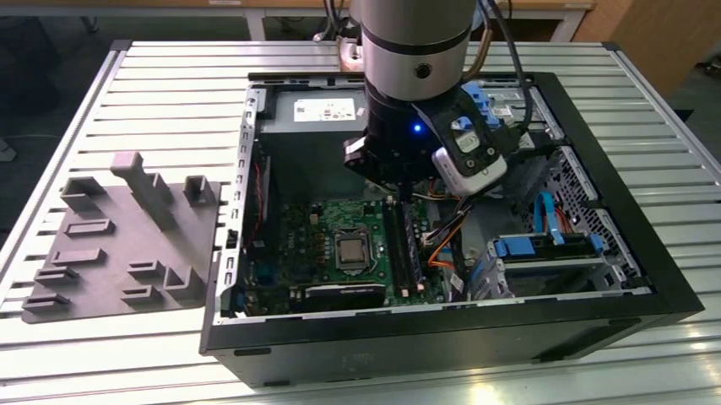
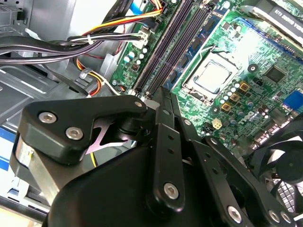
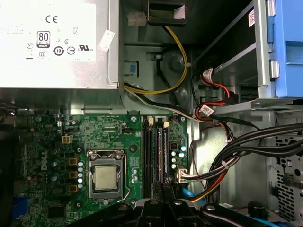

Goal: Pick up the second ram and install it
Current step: 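Insert the second ram into the second slot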

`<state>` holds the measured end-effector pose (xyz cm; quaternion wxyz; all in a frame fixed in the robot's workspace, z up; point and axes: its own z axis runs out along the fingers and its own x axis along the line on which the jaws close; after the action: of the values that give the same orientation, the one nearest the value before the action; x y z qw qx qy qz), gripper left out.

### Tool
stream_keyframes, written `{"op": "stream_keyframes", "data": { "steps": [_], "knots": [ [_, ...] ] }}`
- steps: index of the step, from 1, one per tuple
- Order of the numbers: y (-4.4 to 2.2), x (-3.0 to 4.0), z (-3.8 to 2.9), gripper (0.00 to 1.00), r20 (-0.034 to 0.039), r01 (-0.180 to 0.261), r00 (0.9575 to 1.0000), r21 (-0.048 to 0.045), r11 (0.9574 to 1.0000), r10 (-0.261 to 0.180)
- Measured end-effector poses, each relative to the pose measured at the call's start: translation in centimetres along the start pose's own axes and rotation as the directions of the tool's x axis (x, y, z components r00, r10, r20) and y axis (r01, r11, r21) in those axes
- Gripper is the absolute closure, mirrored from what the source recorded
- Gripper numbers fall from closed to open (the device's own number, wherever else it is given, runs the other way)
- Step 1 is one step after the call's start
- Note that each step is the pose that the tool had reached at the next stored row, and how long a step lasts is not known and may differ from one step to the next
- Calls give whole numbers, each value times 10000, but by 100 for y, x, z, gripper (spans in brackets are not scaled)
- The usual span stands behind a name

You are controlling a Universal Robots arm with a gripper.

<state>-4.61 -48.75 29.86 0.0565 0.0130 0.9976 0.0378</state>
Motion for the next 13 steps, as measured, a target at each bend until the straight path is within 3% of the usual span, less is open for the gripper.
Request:
{"op": "stream_keyframes", "data": {
  "steps": [13],
  "knots": [
    [-3,4,40,88,0,0,10000,0,10000,0]
  ]
}}
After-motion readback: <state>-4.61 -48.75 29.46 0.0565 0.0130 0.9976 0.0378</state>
